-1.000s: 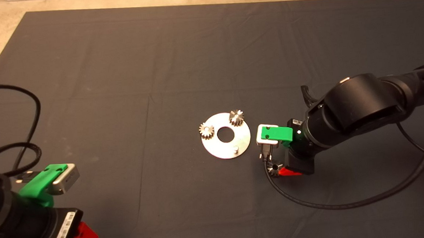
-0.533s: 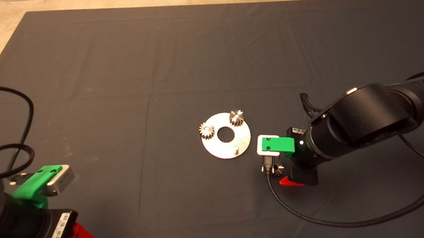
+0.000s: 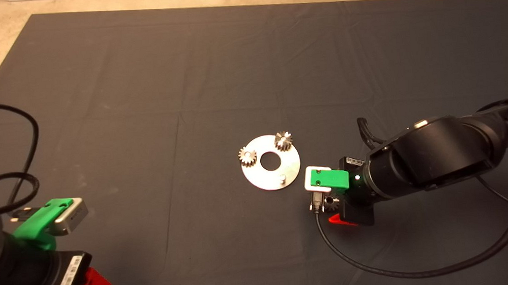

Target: Install three planetary gears onto the carrier pins

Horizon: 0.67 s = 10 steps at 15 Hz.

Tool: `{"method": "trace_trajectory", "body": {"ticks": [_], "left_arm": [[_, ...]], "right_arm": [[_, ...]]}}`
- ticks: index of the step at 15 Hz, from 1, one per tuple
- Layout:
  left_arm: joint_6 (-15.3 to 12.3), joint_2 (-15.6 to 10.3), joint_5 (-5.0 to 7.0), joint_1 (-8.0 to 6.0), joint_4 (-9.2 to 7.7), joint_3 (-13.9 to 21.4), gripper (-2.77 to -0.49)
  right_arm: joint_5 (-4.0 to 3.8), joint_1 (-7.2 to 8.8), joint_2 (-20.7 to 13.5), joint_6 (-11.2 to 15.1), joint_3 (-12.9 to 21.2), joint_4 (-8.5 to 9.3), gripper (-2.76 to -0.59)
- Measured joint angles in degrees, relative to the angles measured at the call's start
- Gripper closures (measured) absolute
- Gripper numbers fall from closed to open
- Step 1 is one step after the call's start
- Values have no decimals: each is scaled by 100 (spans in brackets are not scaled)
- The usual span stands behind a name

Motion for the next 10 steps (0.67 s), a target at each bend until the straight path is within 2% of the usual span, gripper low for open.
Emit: {"method": "trace_trajectory", "body": {"ticks": [2,5,8,10], "left_arm": [[0,-2,0,0,0,0,-204],[0,-15,2,0,-2,0,-204],[0,-15,0,0,-5,0,-204],[2,-15,0,0,-5,0,-204]], "right_arm": [[-3,-35,22,-4,-16,-100,-203],[0,-210,110,-71,-283,-160,-203],[0,-254,113,-142,-453,-234,-203],[0,-408,143,-241,-598,-243,-203]]}}
